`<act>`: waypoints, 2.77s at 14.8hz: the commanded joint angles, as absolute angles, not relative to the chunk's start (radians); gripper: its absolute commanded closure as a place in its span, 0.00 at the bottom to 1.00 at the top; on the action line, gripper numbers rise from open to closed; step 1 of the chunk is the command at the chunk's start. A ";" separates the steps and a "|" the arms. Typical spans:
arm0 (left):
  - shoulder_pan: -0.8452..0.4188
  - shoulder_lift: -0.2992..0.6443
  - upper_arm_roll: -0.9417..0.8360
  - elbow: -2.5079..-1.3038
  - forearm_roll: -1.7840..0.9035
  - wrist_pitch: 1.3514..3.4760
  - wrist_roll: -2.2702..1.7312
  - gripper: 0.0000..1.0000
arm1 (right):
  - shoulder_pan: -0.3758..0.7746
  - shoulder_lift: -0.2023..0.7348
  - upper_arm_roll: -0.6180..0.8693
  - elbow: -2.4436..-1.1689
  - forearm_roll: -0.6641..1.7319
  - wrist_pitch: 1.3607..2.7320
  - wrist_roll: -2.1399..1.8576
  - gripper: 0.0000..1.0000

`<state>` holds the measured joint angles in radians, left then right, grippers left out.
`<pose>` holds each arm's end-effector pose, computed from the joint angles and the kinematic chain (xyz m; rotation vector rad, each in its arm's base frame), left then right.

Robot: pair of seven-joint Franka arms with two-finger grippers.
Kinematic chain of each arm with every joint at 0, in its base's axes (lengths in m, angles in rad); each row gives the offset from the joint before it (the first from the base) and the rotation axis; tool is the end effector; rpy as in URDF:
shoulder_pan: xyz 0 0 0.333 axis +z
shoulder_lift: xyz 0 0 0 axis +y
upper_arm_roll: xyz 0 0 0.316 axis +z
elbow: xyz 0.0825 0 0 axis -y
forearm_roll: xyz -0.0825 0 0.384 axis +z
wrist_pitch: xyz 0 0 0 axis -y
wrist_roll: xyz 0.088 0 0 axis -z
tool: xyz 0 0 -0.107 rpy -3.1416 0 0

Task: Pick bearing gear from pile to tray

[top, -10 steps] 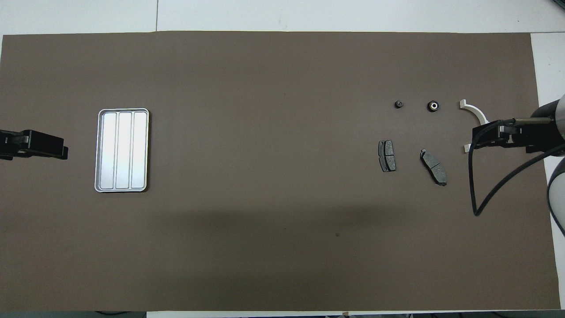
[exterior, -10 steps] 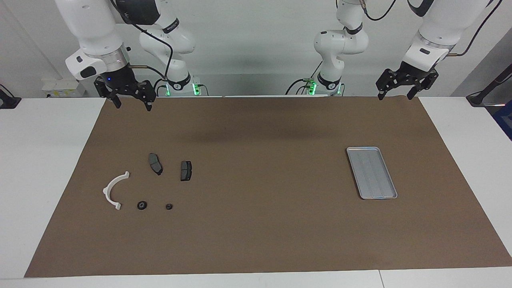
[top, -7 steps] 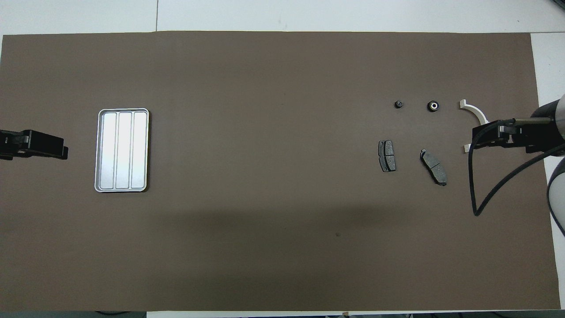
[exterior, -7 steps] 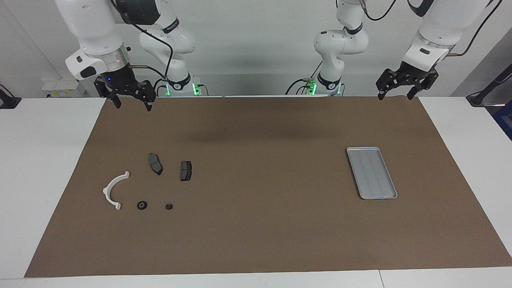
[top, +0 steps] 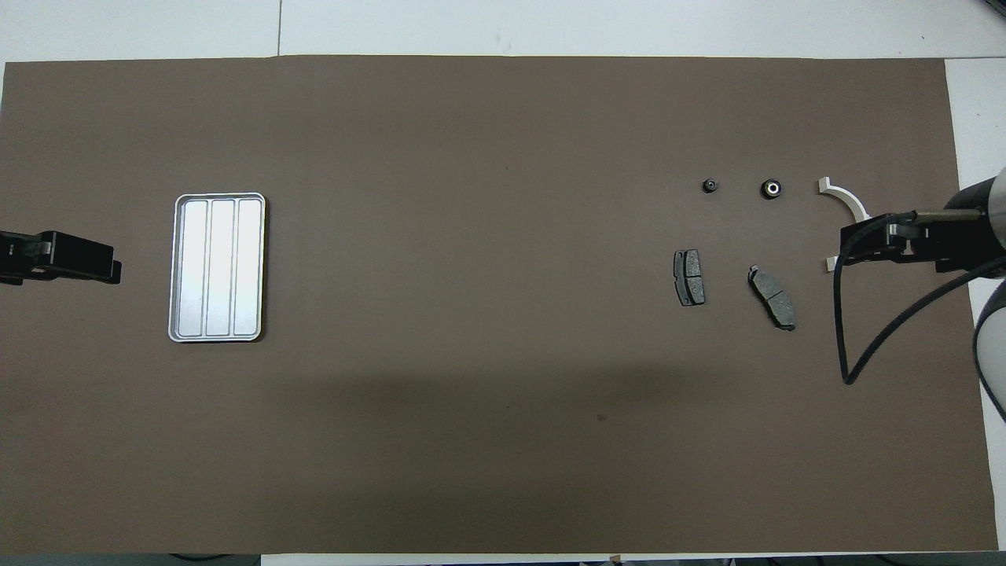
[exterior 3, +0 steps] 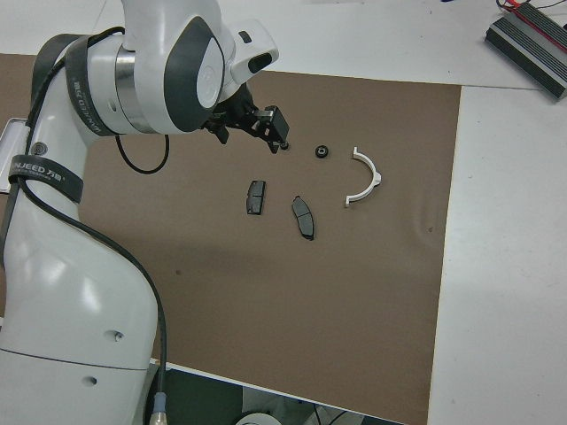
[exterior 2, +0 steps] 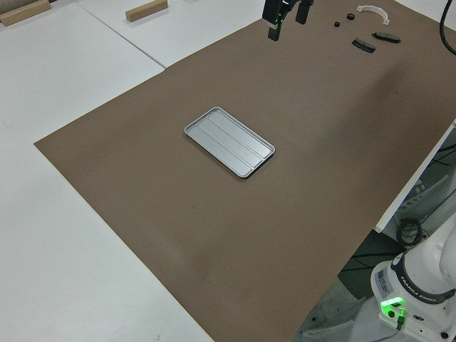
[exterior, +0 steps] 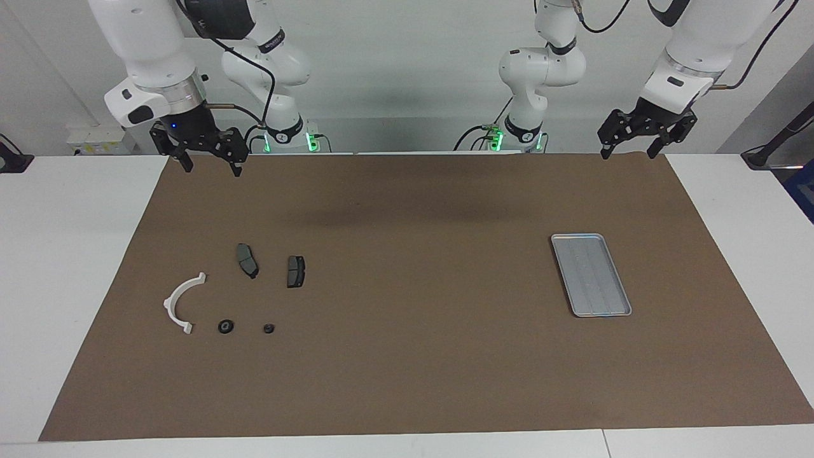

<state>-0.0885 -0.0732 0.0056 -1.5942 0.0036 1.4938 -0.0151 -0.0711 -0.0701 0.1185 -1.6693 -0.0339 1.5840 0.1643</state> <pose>0.5219 -0.0428 0.6463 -3.1350 0.1060 0.0424 0.5323 0.0239 0.6171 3.0927 -0.1804 -0.0173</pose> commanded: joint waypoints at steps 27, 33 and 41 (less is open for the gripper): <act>-0.100 -0.080 0.018 -1.600 -0.009 1.483 -0.017 0.00 | -0.087 -0.106 0.126 -1.697 -0.012 1.620 0.150 0.00; -0.100 -0.080 0.018 -1.600 -0.009 1.483 -0.017 0.00 | -0.110 -0.104 0.117 -1.694 -0.009 1.621 0.170 0.00; -0.100 -0.080 0.018 -1.600 -0.009 1.483 -0.017 0.00 | -0.100 -0.106 0.117 -1.710 -0.009 1.674 0.175 0.00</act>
